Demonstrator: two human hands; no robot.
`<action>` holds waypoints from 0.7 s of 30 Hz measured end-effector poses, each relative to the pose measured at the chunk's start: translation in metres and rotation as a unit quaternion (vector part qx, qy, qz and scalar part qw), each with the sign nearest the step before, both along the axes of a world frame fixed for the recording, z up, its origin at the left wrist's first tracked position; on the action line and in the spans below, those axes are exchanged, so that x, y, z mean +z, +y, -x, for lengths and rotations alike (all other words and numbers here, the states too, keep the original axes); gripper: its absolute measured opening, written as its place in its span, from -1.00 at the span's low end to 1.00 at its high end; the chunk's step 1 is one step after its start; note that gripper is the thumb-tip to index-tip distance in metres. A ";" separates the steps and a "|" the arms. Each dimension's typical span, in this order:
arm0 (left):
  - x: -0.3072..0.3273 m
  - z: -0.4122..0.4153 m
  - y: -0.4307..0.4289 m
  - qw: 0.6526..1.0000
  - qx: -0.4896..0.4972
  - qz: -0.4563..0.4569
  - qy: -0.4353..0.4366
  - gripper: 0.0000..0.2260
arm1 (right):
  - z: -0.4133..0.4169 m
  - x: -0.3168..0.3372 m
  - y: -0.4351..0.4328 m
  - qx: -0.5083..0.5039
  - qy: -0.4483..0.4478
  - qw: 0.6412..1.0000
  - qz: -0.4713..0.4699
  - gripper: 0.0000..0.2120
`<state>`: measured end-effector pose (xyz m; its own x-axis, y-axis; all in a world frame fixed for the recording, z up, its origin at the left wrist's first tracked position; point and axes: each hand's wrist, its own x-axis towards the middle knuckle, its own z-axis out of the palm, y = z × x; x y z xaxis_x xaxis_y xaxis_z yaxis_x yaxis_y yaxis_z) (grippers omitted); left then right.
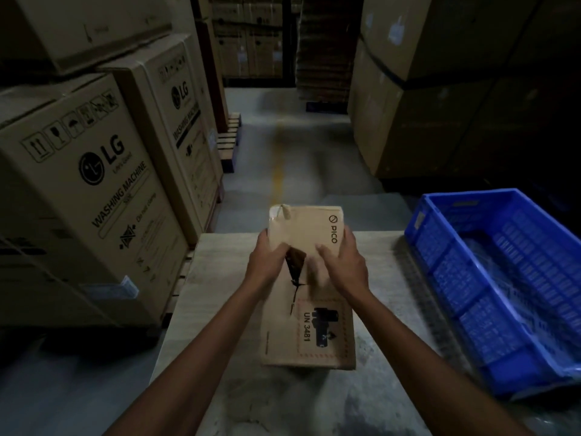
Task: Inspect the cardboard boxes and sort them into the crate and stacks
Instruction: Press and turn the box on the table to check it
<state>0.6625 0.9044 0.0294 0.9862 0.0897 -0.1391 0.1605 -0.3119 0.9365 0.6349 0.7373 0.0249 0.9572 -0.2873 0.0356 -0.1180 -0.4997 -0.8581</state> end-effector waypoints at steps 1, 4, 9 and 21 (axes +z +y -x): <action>0.008 -0.003 0.000 1.000 0.004 0.021 -0.018 -0.64 | 0.002 0.008 0.000 -0.010 -0.029 0.999 -0.035 -0.44; 0.029 -0.002 0.001 0.990 0.007 0.105 -0.089 -0.63 | 0.000 0.025 -0.004 -0.060 -0.061 0.990 -0.112 -0.29; 0.031 -0.002 0.009 0.978 0.011 0.197 -0.065 -0.53 | 0.000 0.021 -0.008 -0.071 -0.017 0.979 -0.189 -0.15; -0.018 0.002 0.047 0.970 0.230 -0.017 -0.077 -0.63 | 0.004 0.025 -0.004 -0.124 -0.025 0.987 -0.101 -0.47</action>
<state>0.6604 0.9517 0.0113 0.8496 0.5272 0.0161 0.1498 -0.2705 0.9510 0.6305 0.7334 0.0501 0.8550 -0.5187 -0.0012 -0.1706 -0.2791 -0.9450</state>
